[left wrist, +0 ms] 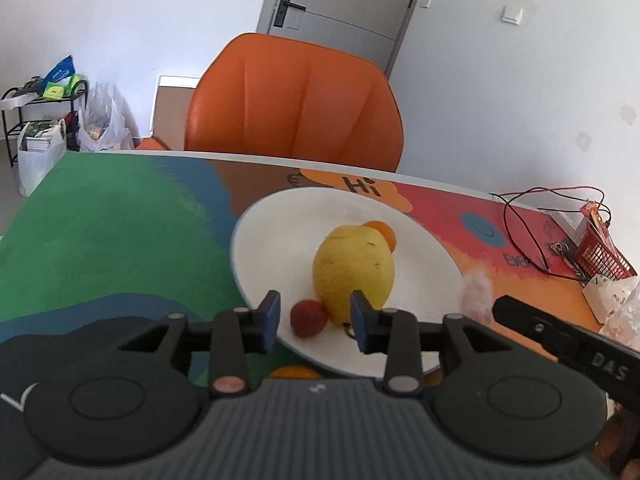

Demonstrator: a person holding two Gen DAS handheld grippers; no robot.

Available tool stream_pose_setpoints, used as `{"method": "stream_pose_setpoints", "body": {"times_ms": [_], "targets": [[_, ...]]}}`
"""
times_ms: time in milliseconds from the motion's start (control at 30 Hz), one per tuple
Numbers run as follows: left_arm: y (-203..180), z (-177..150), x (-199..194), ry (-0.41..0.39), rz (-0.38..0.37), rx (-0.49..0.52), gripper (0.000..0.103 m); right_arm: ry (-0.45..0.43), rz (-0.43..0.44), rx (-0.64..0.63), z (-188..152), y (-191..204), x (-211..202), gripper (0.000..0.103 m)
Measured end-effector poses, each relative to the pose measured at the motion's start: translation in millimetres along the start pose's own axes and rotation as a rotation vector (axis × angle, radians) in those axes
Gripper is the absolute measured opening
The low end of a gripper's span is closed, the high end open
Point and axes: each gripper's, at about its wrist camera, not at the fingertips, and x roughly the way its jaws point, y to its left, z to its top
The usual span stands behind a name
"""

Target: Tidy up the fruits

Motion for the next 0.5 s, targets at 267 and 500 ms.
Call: {"method": "stream_pose_setpoints", "body": {"times_ms": [267,500], "targets": [[15.0,-2.2,-24.7,-0.025,-0.003,-0.039,0.042,0.027,0.02,0.034,-4.8,-1.5,9.8,0.0],[15.8,-5.4,-38.6,-0.049,0.0,-0.046,0.054,0.028,-0.007,0.07,-8.0,-9.2,-2.0,0.037]]}}
